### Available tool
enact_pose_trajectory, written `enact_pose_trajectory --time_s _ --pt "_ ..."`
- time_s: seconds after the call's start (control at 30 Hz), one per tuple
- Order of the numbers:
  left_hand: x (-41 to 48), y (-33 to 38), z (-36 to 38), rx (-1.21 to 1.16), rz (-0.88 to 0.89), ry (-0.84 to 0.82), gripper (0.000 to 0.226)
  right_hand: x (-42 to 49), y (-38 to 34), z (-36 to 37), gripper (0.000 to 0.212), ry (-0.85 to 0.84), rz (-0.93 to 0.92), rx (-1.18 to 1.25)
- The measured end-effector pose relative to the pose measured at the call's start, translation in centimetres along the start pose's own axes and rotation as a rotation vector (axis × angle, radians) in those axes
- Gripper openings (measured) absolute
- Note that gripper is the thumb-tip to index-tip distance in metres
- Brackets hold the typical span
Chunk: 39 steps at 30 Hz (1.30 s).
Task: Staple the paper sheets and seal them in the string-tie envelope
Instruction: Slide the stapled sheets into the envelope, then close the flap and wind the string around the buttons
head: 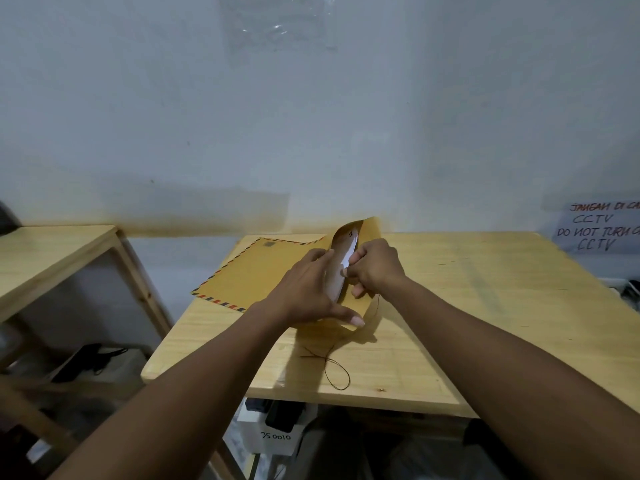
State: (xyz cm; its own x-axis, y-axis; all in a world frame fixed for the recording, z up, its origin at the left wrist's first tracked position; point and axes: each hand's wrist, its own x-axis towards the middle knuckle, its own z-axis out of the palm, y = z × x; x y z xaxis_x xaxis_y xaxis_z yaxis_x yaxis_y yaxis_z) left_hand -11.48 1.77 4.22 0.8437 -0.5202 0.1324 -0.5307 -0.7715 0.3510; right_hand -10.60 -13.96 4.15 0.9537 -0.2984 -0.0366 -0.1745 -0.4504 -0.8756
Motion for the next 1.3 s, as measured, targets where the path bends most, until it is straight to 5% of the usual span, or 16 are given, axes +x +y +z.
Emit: enact_pose_trajectory --time_s 0.1,0.27,0.3,0.4,0.5,0.73,0.93,1.17,1.3 --pt "-0.3 -0.9 0.1 -0.013 -0.039 0.002 0.136 0.2 0.4 0.2 0.016 0.027 -0.052 -0.057" --pt "-0.6 -1.1 0.3 -0.015 -0.073 0.044 0.139 0.1 2.4 -2.2 0.017 0.433 -0.109 0.024" --pt "-0.6 -1.0 0.4 -0.013 -0.078 0.045 0.137 0.1 3.0 -2.7 0.026 0.361 -0.036 0.064" --pt "-0.6 -0.1 0.5 -0.008 -0.077 0.06 0.13 -0.5 4.6 -3.7 0.052 -0.203 0.169 0.184" --pt "-0.6 0.4 0.4 0.02 -0.101 0.062 0.129 -1.2 5.1 -4.2 0.035 -0.429 0.084 0.188" --pt "-1.9 1.0 0.8 0.084 -0.025 -0.03 0.086 -2.6 4.0 -5.4 0.02 -0.52 0.073 0.276" --pt "-3.9 1.0 1.3 -0.112 -0.114 -0.194 0.031 -4.3 2.1 -7.5 0.023 -0.516 -0.189 -0.282" --pt "-5.7 1.0 1.6 -0.07 -0.084 -0.217 0.032 -5.7 -1.6 -5.6 0.008 -0.572 -0.505 -0.756" --pt "-6.0 -0.2 1.8 -0.03 -0.117 -0.162 0.022 -4.6 -1.9 -3.4 0.014 -0.494 -0.578 -0.812"
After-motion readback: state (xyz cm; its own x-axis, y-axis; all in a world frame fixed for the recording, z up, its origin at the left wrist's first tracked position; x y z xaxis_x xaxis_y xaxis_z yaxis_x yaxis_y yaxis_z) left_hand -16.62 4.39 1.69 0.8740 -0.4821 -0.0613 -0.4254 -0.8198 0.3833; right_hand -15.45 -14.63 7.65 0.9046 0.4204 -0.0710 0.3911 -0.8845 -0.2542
